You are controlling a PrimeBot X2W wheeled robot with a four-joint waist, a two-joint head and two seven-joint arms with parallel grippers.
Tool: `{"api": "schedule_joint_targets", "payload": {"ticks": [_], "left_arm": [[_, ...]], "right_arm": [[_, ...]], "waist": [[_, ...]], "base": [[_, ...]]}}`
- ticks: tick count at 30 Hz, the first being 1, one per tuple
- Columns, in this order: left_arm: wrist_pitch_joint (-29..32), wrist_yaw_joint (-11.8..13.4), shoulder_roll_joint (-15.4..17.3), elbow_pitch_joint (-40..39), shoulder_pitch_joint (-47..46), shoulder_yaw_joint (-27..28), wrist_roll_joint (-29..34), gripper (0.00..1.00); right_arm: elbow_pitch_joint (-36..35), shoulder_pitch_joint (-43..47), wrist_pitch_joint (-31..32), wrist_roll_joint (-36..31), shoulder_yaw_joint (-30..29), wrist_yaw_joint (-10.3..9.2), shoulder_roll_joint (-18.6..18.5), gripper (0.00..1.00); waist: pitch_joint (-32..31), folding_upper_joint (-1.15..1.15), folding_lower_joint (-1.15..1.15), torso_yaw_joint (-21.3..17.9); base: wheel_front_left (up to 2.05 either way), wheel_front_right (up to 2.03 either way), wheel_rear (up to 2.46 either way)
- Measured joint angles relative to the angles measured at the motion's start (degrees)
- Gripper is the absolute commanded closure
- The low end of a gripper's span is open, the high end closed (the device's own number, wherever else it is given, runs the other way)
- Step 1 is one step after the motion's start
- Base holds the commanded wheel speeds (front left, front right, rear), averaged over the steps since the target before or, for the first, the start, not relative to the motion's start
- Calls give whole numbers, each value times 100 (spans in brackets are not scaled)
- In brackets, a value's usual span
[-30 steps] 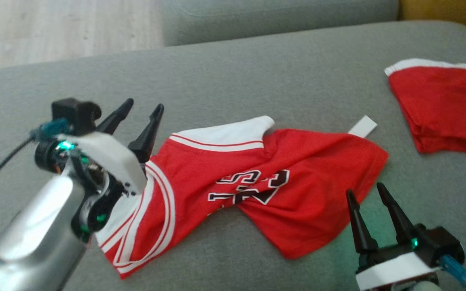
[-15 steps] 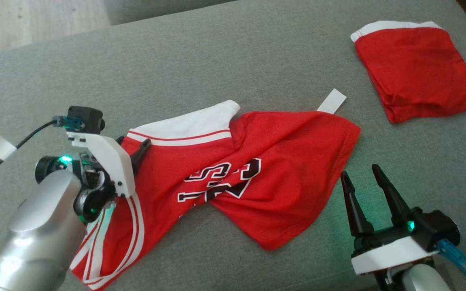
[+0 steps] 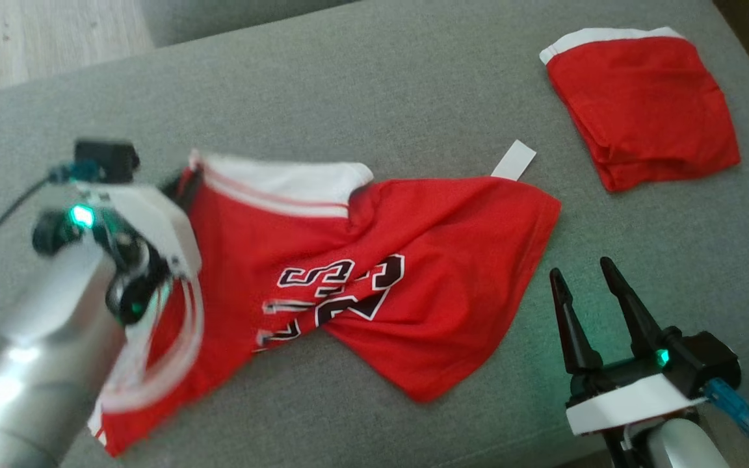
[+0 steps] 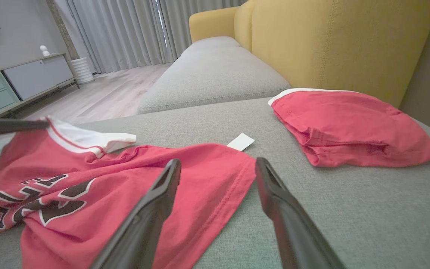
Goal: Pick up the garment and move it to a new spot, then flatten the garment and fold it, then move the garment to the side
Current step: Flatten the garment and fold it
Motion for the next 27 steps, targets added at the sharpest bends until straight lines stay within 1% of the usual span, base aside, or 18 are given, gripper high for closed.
{"api": "schedule_joint_targets", "payload": {"ticks": [5, 7, 10, 12, 14, 16, 19, 22, 23, 24, 25, 27], "left_arm": [[-924, 0, -7, -170, -659, -80, 266, 100], [-1062, 0, -11, -392, -805, -166, 297, 100], [-1063, 0, -12, -883, -666, -385, 179, 100], [-1065, -1, 18, -1279, -337, -513, 94, 100], [-1109, 16, 71, -1653, 180, -624, 86, 100], [-1127, 169, 121, -1983, 832, -789, 46, 100], [-1278, 436, 92, -2316, 1826, -1003, -60, 100], [-1488, 646, 51, -2437, 2418, -1169, -43, 100], [-1556, 702, 18, -2457, 2511, -1206, -43, 98], [-1629, 762, -38, -2475, 2567, -1225, -34, 35], [-1724, 835, -109, -2503, 2598, -1218, -12, 0], [-1911, 978, -205, -2597, 2608, -1194, 24, 0]], "right_arm": [[18, 36, 0, -1, -79, 0, 7, 0], [13, 82, 0, -2, -94, 0, 9, 0], [11, 213, 0, -3, -144, 0, 12, 0], [10, 276, 0, -4, -181, 0, 15, 0], [2, 299, 0, -4, -220, 0, 21, 0], [-14, 322, 0, -18, -257, 0, 35, 0], [-31, 360, 0, -22, -265, 0, 42, 0], [-35, 354, 0, -22, -236, 0, 42, 0], [-36, 355, 0, -22, -233, 0, 41, 0], [-36, 355, 0, -22, -237, 0, 38, 0], [-36, 355, 0, -22, -237, 0, 37, 0], [-36, 355, 0, -22, -237, 0, 36, 0]], "waist": [[-168, 0, 0, 125], [-229, 0, 0, 224], [-318, 0, -1, 402], [-369, 0, 0, 538], [-413, 0, -1, 680], [-447, 0, -1, 820], [-464, 0, -1, 1011], [-458, 0, -1, 1148], [-454, 0, -1, 1187], [-453, 0, -1, 1226], [-455, 0, -1, 1262], [-472, 0, -1, 1314]], "base": [[0, 0, 0], [0, 0, 0], [0, 0, 0], [0, 0, 0], [0, 0, 0], [0, 0, 0], [0, 0, 0], [0, 0, 0], [0, 0, 0], [0, 0, 0], [0, 0, 0], [0, 0, 0]]}}
